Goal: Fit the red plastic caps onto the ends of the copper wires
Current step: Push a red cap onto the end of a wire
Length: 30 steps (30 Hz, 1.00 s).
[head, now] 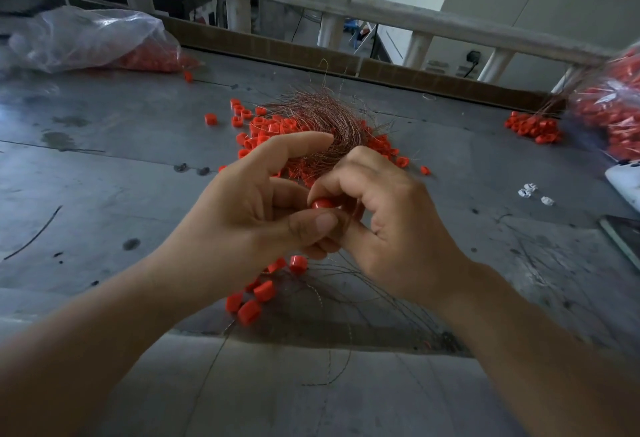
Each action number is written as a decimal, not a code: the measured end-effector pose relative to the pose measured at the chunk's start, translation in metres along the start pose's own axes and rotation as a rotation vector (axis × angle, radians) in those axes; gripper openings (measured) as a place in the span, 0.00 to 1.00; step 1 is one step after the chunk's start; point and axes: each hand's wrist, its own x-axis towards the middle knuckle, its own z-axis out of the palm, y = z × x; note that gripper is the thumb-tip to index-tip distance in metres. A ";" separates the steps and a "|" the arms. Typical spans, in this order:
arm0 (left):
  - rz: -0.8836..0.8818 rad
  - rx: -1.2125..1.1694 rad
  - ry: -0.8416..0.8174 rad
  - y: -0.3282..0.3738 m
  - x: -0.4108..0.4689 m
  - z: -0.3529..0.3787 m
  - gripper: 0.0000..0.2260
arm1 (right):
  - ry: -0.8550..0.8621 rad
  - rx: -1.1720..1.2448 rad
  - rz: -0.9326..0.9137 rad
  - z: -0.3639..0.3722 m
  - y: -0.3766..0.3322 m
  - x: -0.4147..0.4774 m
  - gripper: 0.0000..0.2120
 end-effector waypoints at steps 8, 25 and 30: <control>-0.079 -0.125 0.051 0.005 0.005 -0.006 0.23 | 0.007 0.173 0.124 -0.004 0.002 0.001 0.16; -0.080 -0.156 0.272 0.016 0.011 -0.027 0.10 | -0.026 0.086 0.266 -0.018 0.004 0.003 0.03; -0.089 0.088 0.548 0.011 0.017 -0.041 0.10 | -0.343 -0.041 0.274 -0.013 0.007 0.000 0.03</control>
